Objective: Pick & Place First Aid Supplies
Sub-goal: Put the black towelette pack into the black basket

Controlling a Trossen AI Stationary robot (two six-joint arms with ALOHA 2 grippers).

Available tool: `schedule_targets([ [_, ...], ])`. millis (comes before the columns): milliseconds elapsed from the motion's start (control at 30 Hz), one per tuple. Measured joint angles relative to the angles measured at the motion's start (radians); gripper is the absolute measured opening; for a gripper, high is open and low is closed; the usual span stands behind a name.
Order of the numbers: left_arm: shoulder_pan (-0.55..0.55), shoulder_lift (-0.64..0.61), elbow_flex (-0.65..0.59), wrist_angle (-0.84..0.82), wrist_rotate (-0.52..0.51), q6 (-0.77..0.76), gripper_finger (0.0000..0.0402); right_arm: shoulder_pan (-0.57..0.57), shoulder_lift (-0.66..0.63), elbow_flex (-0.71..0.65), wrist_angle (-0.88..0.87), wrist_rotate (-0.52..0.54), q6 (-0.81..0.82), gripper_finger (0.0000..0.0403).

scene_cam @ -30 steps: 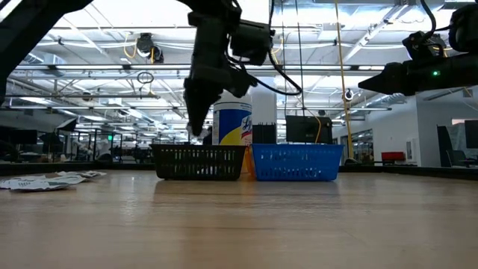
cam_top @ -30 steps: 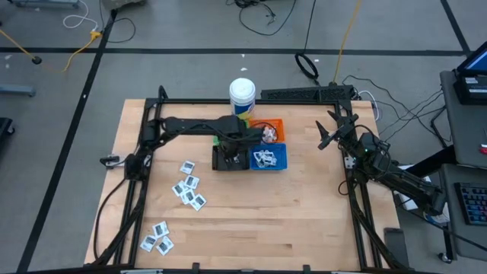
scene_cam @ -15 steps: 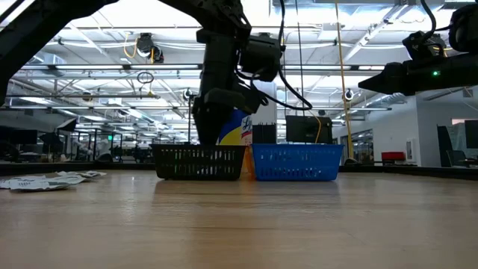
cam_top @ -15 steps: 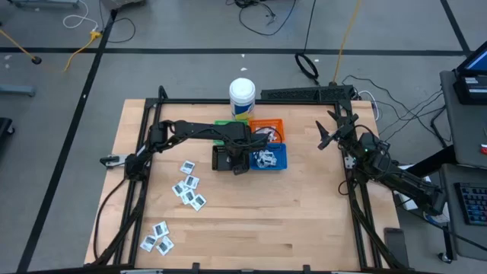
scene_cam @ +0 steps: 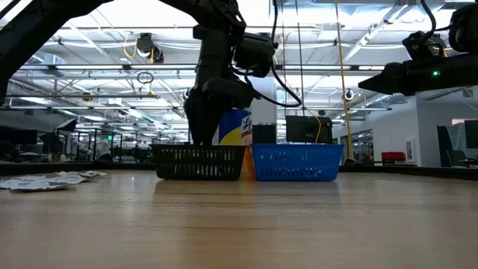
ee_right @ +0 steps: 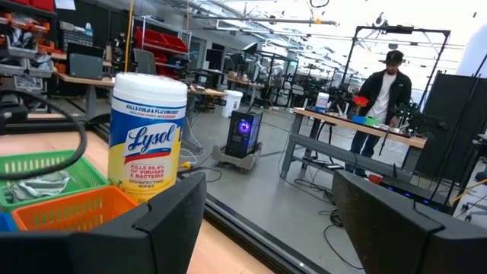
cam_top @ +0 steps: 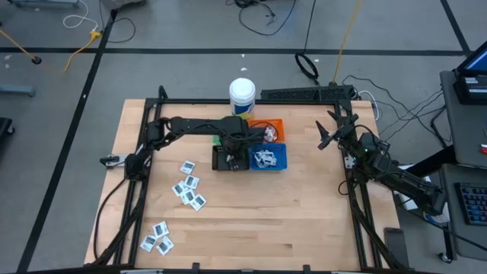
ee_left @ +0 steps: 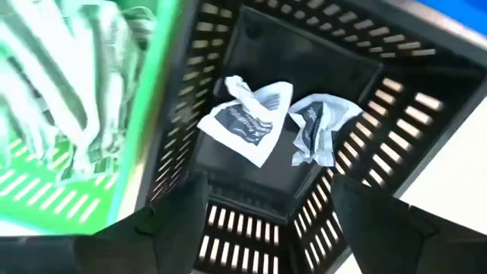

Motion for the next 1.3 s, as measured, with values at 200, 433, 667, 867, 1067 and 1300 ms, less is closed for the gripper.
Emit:
schedule_targets([
  [200,0.020,-0.033,0.000,-0.015,0.002,-0.038,0.0306,0.000,0.000,0.000,0.001,0.000,0.000,0.0279],
  [433,0.022,-0.074,-0.053,-0.043,0.028,-0.147,0.0305,0.000,0.000,0.000,0.000,0.000,0.000,0.0279],
  [667,0.022,-0.243,-0.287,0.046,0.025,-0.229,0.0291,0.000,0.000,0.000,0.000,0.000,0.000,0.0279],
  [867,0.020,-0.415,-0.529,0.122,0.025,-0.319,0.0285,0.000,0.000,0.000,0.000,0.000,0.000,0.0279],
  [1067,0.021,-0.565,-0.718,0.134,0.024,-0.375,0.0296,0.000,0.000,0.000,0.000,0.000,0.000,0.0279],
  [1300,0.005,-0.677,-0.838,0.134,0.026,-0.406,0.0292,0.000,0.000,0.000,0.000,0.000,0.000,0.0279],
])
